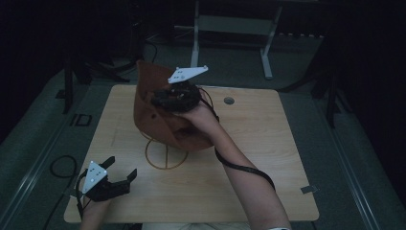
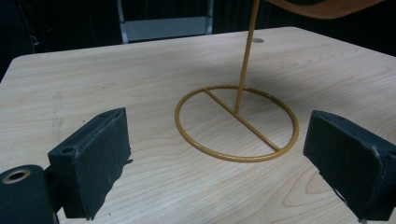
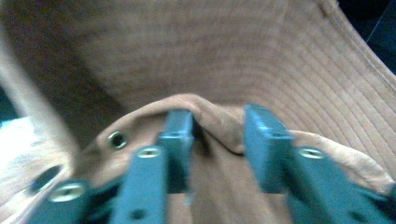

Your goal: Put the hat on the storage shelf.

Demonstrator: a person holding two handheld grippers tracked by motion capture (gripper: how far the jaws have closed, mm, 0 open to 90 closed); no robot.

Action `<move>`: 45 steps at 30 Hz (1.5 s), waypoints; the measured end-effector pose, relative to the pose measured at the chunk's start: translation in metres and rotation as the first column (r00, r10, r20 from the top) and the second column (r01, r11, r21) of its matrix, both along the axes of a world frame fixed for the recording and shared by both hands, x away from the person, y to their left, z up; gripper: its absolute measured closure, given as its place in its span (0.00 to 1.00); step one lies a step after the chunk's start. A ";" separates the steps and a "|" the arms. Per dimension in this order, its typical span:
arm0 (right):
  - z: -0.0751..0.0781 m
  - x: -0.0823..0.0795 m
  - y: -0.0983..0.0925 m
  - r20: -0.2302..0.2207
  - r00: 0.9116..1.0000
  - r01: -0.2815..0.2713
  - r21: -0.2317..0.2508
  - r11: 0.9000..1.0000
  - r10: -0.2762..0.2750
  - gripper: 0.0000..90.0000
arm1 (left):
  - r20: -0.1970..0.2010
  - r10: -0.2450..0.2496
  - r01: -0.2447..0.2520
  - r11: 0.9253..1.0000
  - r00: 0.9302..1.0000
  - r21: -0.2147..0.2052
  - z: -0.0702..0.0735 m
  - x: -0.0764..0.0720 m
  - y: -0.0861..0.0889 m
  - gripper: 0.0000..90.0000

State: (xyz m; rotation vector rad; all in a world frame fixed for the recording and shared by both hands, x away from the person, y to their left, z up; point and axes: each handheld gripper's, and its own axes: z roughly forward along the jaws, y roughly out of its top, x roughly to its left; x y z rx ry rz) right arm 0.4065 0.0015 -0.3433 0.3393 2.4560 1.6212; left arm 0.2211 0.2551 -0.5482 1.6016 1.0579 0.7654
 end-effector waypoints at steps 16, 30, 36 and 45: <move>-0.014 -0.005 0.001 -0.010 1.000 -0.009 0.001 1.000 0.009 0.20 | -0.009 0.000 0.000 1.000 1.000 0.003 -0.003 0.000 -0.001 0.09; -0.024 -0.004 -0.034 -0.011 0.999 0.041 0.016 0.999 -0.041 0.17 | -0.004 -0.020 0.020 1.000 1.000 0.017 -0.013 0.003 -0.010 0.09; -0.029 -0.005 -0.052 -0.011 0.997 0.078 0.008 0.997 -0.078 0.17 | -0.001 -0.022 0.022 1.000 1.000 0.015 -0.014 0.004 -0.012 0.09; -0.040 -0.004 -0.080 -0.024 0.991 0.129 -0.002 0.992 -0.129 0.17 | -0.010 -0.017 0.017 1.000 1.000 0.016 -0.017 0.006 -0.012 0.09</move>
